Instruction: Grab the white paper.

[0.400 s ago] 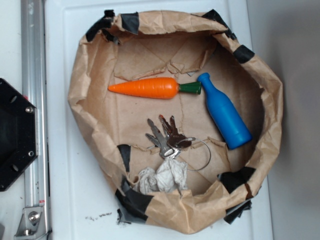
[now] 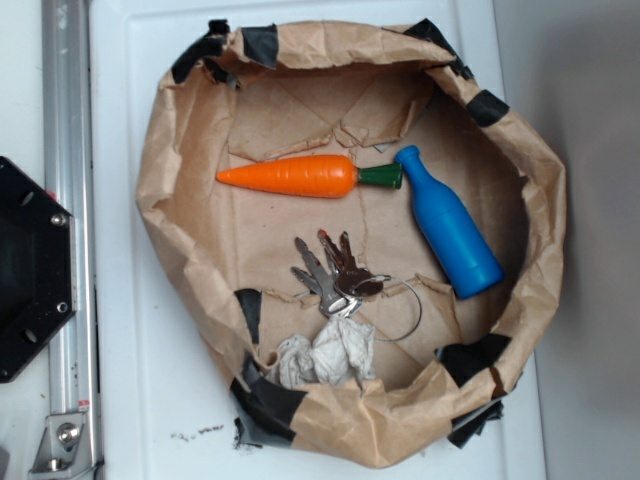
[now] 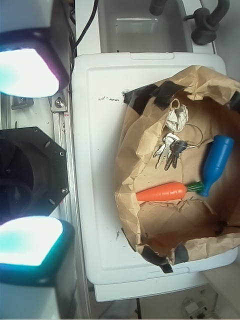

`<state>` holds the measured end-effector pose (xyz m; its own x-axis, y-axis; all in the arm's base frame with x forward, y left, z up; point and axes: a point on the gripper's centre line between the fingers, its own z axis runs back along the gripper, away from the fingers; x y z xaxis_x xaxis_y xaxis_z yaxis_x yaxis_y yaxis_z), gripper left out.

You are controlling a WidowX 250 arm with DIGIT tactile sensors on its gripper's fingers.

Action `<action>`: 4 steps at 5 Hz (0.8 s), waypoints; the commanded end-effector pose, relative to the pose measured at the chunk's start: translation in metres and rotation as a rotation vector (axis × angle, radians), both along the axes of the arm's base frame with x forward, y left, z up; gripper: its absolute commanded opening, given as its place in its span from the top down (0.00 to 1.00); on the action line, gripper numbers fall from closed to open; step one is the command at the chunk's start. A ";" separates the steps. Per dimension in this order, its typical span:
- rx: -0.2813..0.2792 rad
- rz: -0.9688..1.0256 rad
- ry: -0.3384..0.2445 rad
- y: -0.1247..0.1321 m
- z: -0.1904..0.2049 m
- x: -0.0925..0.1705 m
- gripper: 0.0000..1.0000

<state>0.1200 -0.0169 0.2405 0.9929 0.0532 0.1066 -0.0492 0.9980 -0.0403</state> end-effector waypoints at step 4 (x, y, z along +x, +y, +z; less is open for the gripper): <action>-0.289 0.652 0.111 -0.010 -0.155 0.144 0.00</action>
